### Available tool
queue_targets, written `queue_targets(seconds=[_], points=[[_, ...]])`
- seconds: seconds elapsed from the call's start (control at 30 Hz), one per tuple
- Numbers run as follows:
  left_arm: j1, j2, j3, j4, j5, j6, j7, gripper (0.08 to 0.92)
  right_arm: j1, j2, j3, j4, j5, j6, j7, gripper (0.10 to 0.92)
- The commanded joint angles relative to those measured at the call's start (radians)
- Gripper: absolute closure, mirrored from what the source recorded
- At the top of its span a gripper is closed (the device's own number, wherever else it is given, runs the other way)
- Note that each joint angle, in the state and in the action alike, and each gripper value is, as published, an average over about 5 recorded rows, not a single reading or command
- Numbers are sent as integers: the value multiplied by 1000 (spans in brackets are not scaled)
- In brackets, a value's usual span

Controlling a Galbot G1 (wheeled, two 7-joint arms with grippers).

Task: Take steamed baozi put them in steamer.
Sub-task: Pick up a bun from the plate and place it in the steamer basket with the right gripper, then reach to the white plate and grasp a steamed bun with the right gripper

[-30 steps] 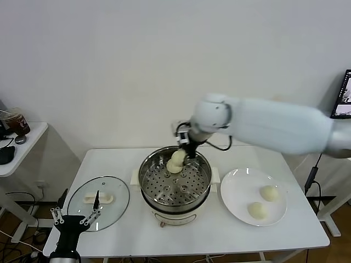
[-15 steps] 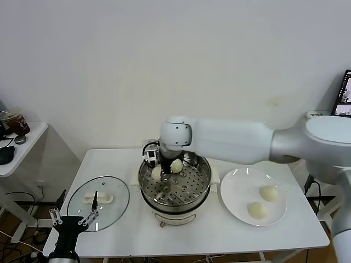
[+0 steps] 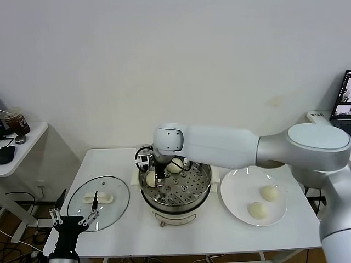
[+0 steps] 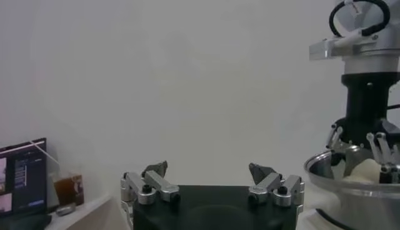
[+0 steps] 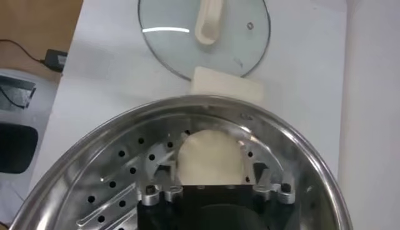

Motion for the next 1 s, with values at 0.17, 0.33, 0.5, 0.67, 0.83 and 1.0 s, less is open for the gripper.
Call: queue_targets(seconds=[0.17,0.33,0.5,0.67,0.83,1.0], points=[[-15,12,20,10,-3,-3,-1,177,226,-606,37,329,-234,207,-409,203],[-14,20,31,20,2,-11,-2,177,147,-882,50,392,-410,361,-472,203],[-16,18,38,27,9,-14,-2,177,-72,-1025,169,415,-524,431,-459,203],[-9,13,37,19,15,-13,-2,177,-396,-1101,388,399,-605,479,-421,203],[5,8,30,12,22,-14,-2,177,-699,-1094,606,352,-655,510,-349,203],[15,2,19,7,26,-15,-2,177,-750,-985,632,297,-687,526,-286,203]])
